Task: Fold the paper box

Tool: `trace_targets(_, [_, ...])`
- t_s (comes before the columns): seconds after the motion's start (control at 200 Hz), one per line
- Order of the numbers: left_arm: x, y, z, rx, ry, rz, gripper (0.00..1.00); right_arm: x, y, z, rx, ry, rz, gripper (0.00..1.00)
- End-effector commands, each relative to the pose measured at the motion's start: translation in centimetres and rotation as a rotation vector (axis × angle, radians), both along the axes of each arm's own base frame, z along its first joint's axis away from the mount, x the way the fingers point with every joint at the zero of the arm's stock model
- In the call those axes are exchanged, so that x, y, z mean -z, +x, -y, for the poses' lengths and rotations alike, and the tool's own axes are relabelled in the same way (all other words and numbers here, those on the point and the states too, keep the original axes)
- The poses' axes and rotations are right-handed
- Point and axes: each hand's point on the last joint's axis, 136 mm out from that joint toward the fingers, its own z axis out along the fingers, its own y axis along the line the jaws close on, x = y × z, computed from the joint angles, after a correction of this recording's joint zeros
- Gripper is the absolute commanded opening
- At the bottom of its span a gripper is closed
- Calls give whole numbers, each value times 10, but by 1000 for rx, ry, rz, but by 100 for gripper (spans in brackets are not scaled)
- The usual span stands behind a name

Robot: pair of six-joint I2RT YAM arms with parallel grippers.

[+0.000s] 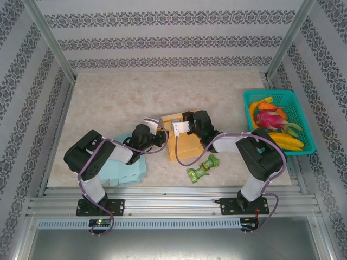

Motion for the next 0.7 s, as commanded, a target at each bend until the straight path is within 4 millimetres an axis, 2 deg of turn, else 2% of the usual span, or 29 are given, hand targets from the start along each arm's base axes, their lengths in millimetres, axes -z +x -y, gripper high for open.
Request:
trace_targets(0.0, [-19,3,19,40,-37,64,39,35,-26,-15,-80,-51,-86,0])
trace_targets(0.325, [-19,-1,38,61,1,87,41,23,-31,-21,-75,9,-87,0])
trace_targets(0.694, [-17,18,33,-30,12,104,41,27,-37,-19,-76,24,-113,0])
